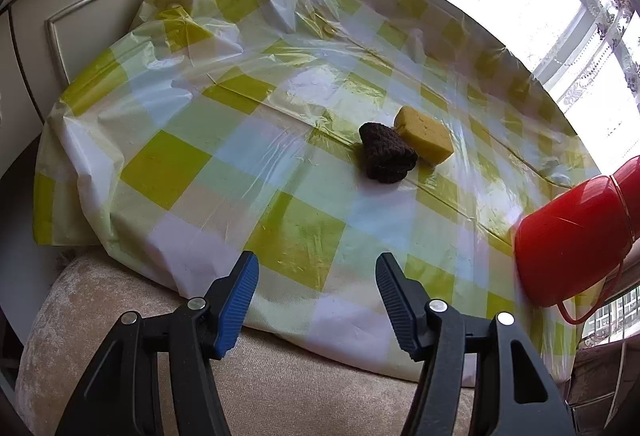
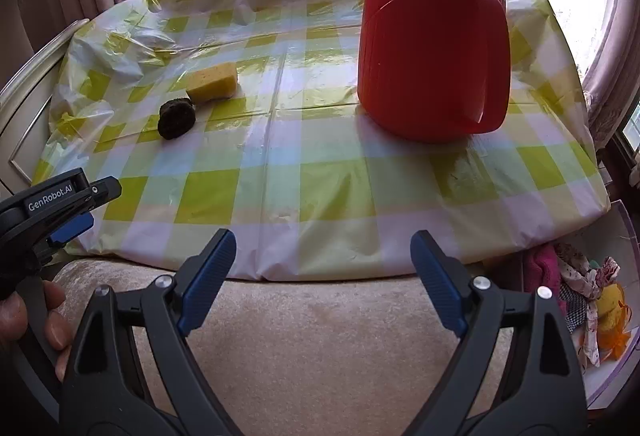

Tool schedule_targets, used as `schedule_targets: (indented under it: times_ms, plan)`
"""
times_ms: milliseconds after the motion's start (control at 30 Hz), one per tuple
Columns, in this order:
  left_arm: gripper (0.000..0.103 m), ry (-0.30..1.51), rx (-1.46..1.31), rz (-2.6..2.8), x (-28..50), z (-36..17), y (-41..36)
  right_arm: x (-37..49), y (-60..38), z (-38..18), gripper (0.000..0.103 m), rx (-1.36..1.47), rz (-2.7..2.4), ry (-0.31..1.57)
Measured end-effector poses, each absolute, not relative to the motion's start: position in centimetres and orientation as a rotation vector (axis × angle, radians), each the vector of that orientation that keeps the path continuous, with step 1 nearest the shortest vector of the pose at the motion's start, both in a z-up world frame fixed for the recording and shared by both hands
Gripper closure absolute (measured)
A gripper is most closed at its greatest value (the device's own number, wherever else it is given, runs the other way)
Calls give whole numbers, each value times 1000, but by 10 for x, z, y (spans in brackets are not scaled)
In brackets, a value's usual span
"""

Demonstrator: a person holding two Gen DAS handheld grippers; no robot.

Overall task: Organize soft objects
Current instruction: 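Move both open grippers back over the bed toward the brown and yellow sponges, then grasp the brown sponge with the left gripper while the right gripper grasps the yellow sponge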

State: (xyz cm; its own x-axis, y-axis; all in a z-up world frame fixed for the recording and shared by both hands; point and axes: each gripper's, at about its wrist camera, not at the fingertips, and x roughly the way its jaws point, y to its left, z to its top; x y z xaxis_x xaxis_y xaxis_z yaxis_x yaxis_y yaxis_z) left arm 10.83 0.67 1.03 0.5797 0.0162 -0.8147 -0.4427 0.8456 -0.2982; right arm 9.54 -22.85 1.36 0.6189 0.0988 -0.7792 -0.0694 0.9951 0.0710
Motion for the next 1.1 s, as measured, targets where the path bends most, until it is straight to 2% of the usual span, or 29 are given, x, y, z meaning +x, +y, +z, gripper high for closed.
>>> schedule_targets:
  times_ms: [600,867,1100]
  plan:
    - [41,851,-535,195,192,9,11,144,-207,12,13,-10,124,902]
    - [42,906,-504,158,239,-10,5,166,-204,12,13,-10,127,899]
    - [70,898,-441,147,243,-16,-1,191,-202,12,13,4,148,887]
